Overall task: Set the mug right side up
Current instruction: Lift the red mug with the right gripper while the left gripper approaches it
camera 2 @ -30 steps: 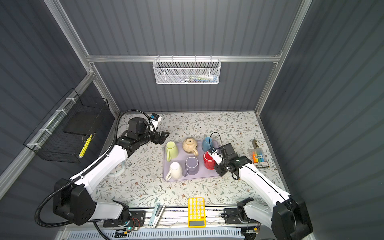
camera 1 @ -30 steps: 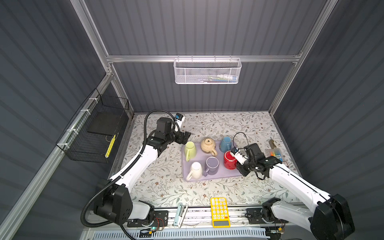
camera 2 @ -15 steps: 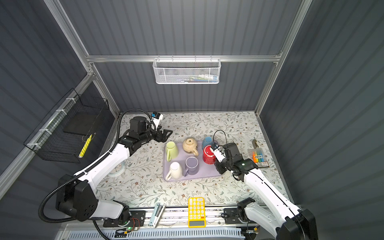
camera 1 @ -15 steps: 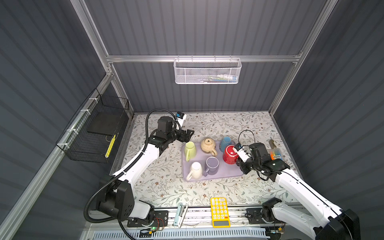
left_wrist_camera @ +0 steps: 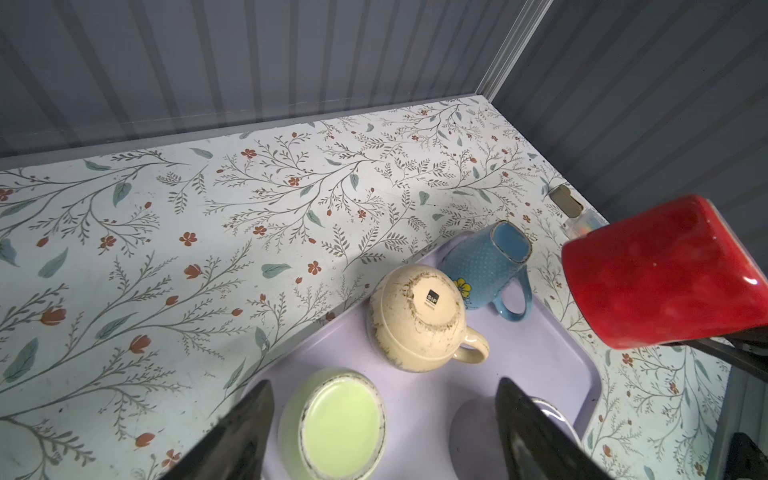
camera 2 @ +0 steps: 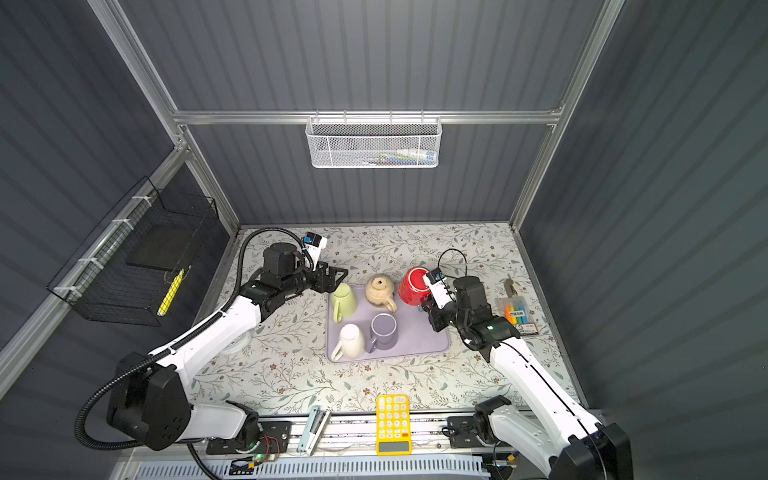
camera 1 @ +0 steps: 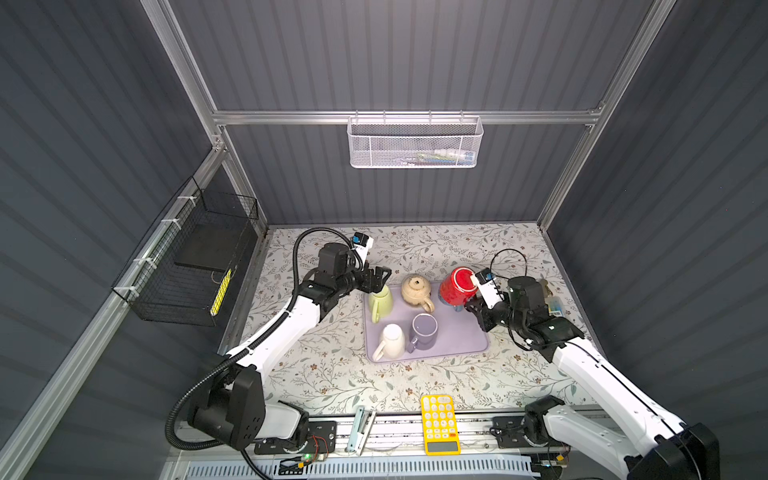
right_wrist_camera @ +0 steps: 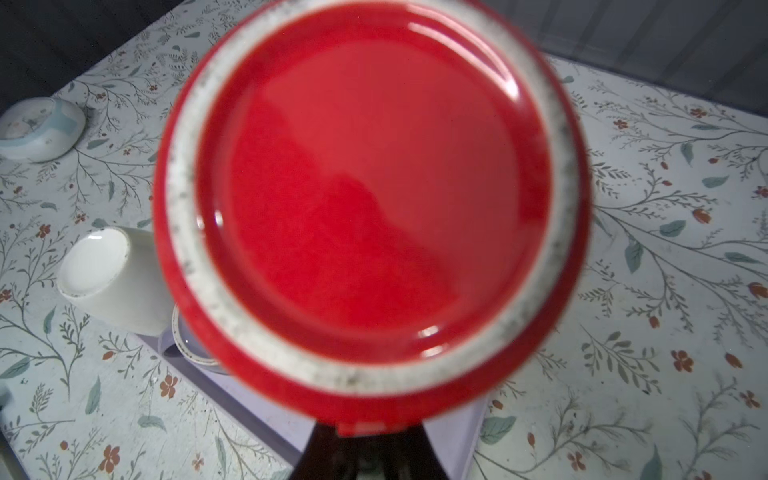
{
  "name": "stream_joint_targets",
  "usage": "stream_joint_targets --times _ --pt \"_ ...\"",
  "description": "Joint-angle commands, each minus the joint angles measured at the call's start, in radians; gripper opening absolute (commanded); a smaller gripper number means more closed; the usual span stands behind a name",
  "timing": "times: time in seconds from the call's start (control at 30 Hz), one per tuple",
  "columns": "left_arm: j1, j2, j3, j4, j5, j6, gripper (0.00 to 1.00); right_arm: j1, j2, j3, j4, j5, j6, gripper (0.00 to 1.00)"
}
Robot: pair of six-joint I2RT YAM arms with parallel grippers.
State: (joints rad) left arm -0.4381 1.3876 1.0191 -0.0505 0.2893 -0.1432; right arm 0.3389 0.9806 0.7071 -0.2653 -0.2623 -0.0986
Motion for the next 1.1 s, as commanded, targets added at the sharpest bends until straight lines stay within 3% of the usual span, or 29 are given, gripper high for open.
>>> stream_joint_targets --times 0.0,0.6,1.07 --pt "-0.014 -0.021 -0.019 0.042 0.026 -0.046 0.83 -0.007 -0.02 0.002 0.165 -0.052 0.039 0.0" --pt "-0.062 0.037 -0.049 0.214 0.127 -0.177 0.83 -0.045 0.034 -0.04 0.43 -0.176 0.143 0.0" --pt "-0.098 0.123 -0.081 0.53 0.288 -0.359 0.83 -0.077 0.121 -0.077 0.658 -0.303 0.246 0.0"
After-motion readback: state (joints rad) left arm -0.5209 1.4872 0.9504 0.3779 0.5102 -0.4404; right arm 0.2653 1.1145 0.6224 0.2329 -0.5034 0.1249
